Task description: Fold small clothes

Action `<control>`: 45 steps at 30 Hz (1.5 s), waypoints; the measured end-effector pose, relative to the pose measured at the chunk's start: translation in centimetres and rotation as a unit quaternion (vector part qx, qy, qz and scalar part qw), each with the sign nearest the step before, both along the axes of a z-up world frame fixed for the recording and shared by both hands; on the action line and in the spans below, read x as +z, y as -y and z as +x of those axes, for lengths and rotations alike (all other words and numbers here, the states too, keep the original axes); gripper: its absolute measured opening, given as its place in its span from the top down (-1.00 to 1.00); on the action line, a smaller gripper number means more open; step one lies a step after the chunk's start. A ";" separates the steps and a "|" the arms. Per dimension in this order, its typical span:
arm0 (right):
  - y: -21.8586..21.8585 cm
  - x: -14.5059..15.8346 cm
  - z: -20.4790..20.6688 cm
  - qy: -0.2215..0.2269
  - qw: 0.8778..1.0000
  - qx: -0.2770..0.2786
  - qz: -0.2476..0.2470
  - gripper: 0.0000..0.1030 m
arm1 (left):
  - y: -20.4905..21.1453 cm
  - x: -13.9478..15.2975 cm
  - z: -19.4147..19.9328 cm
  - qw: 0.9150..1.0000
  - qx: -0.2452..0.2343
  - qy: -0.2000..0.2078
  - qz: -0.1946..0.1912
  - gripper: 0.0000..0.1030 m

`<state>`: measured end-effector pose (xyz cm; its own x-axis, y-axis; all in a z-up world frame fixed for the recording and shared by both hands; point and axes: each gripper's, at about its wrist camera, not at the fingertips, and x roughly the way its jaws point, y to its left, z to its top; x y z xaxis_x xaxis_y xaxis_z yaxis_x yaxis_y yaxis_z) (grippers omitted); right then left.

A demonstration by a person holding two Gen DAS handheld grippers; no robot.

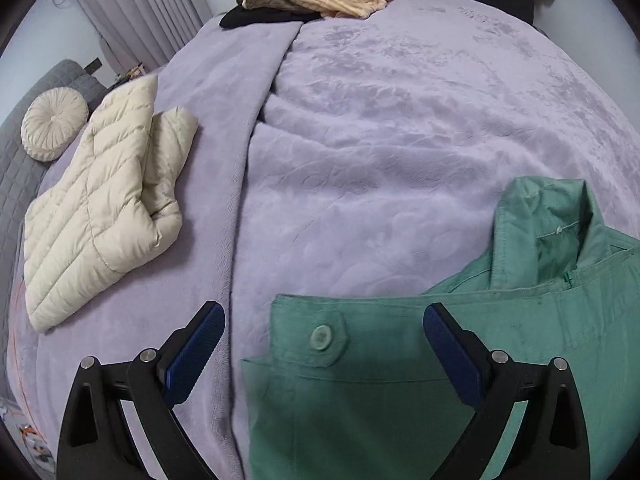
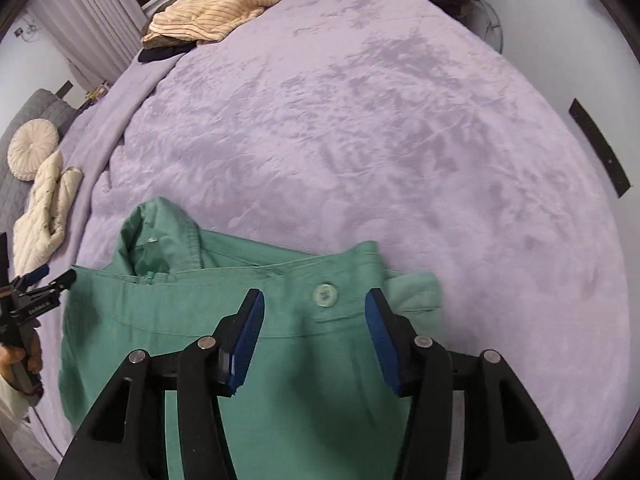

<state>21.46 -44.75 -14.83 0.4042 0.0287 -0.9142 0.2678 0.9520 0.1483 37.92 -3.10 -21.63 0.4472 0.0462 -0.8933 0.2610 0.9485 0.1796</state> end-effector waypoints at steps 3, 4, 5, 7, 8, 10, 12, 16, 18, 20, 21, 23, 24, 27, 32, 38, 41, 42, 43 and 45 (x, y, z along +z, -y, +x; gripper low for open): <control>1.1 -1.8 0.3 -0.043 0.999 -0.011 -0.014 -0.10 | -2.0 -2.0 1.1 0.998 0.039 -0.043 -0.010 -0.96; 1.3 -2.8 0.4 -0.060 0.998 -0.018 -0.015 -0.09 | -2.5 -2.8 1.5 0.996 0.053 -0.063 -0.026 -0.93; 1.4 -3.6 0.4 -0.069 0.997 -0.022 -0.002 0.17 | -2.7 -3.3 1.5 0.994 0.061 -0.074 -0.041 -0.46; 1.2 -4.4 0.5 -0.071 0.997 -0.023 0.023 0.69 | -2.4 -4.0 1.4 0.992 0.070 -0.092 -0.051 0.22; 0.9 -4.0 0.4 -0.062 0.998 -0.019 0.014 0.71 | -2.3 -3.9 1.1 0.993 0.072 -0.079 -0.047 0.24; 1.0 -3.8 0.4 -0.049 0.999 -0.011 0.003 0.72 | -2.1 -3.8 0.9 0.995 0.068 -0.062 -0.038 0.26; 1.9 -4.9 0.8 -0.057 0.998 -0.010 0.008 0.68 | -2.2 -4.5 0.8 0.995 0.061 -0.064 -0.038 0.19; 3.3 -5.6 0.3 -0.054 0.996 -0.049 0.047 0.45 | -3.5 -3.6 0.4 0.995 0.086 -0.048 -0.029 -0.22; 3.3 -4.2 -0.8 -0.049 0.996 -0.066 0.033 0.26 | -4.4 -2.3 -0.2 0.995 0.087 -0.036 -0.028 -0.28; 3.0 -2.7 -1.9 -0.038 0.997 -0.064 0.023 0.26 | -5.0 -0.7 -1.4 0.997 0.077 -0.021 -0.017 -0.28; 2.6 -1.8 -2.7 -0.028 0.997 -0.061 0.026 0.26 | -5.0 0.1 -2.3 0.997 0.069 -0.013 -0.013 -0.28; 1.1 -0.5 -4.2 -0.014 0.997 -0.044 0.056 0.34 | -4.8 1.8 -4.3 0.999 0.053 -0.004 -0.005 -0.28; 0.0 0.0 -5.0 -0.009 0.997 -0.031 0.075 0.48 | -4.6 2.5 -5.6 0.999 0.045 -0.006 -0.011 -0.28; -5.3 0.4 -7.1 -0.012 0.991 0.025 0.131 0.54 | -2.9 3.4 -9.6 0.998 0.015 -0.032 -0.048 -0.28; -14.1 -2.7 -9.6 -0.056 0.974 0.081 0.203 0.54 | 2.6 1.0 -16.7 0.987 -0.029 -0.100 -0.120 -0.28; -15.3 -7.3 -10.7 -0.100 0.979 0.083 0.158 0.72 | 3.0 -4.5 -20.7 0.984 -0.021 -0.132 -0.115 -0.28; -11.7 -6.6 -11.6 -0.096 0.986 0.067 0.118 0.89 | 0.7 -4.0 -20.7 0.992 -0.016 -0.110 -0.066 -0.27; -10.2 -6.3 -11.7 -0.096 0.988 0.057 0.107 0.89 | -0.3 -4.0 -20.2 0.994 -0.005 -0.102 -0.044 -0.27; -8.4 -6.0 -12.3 -0.095 0.990 0.041 0.094 0.90 | -1.8 -4.0 -19.9 0.994 0.012 -0.100 -0.036 -0.27; -5.7 -5.1 -13.2 -0.093 0.993 0.018 0.065 0.92 | -5.2 -4.2 -19.2 0.990 0.054 -0.111 -0.064 -0.28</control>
